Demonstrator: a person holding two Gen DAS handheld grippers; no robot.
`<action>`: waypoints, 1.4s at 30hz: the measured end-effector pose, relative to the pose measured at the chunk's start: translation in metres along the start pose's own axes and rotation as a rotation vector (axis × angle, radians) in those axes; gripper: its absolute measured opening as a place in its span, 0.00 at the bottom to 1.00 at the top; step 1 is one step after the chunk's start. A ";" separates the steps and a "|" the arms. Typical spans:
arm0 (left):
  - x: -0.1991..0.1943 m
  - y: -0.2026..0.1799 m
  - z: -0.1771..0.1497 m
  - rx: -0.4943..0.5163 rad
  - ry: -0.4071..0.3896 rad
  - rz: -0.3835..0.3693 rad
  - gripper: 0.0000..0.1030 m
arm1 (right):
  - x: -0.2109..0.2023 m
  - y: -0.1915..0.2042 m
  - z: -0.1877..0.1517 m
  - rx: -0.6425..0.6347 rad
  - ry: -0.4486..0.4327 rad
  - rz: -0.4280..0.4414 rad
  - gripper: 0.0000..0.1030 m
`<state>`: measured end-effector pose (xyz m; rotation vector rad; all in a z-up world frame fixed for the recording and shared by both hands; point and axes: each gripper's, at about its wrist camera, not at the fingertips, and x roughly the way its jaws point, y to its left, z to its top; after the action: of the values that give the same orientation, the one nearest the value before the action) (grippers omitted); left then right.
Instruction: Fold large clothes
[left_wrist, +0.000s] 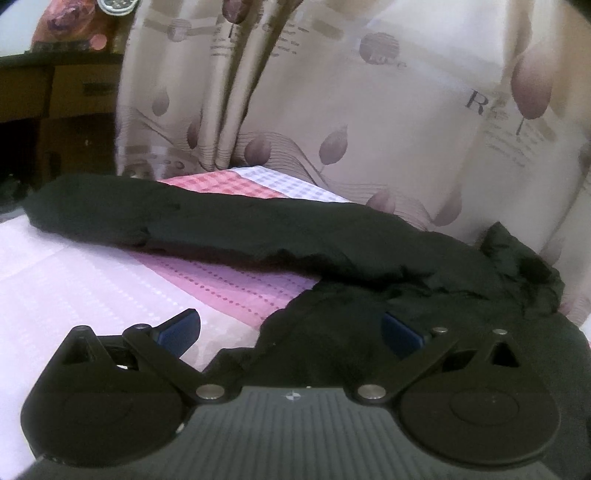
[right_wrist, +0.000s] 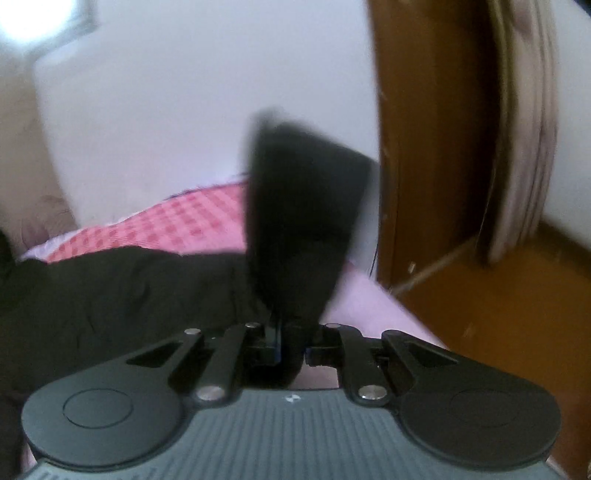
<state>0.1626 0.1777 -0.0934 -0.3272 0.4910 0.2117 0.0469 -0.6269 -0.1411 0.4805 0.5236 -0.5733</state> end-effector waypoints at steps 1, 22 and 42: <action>-0.001 0.000 0.000 0.004 0.001 -0.003 1.00 | -0.004 -0.009 -0.004 0.050 -0.006 0.025 0.11; -0.066 0.070 -0.008 0.237 0.152 0.028 0.92 | -0.204 0.069 -0.162 -0.186 0.348 0.701 0.70; -0.172 0.047 -0.042 0.414 0.092 -0.104 0.81 | -0.197 0.017 -0.131 0.072 0.284 0.704 0.32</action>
<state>-0.0166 0.1856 -0.0551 0.0430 0.5932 -0.0087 -0.1268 -0.4666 -0.1217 0.7740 0.5611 0.1554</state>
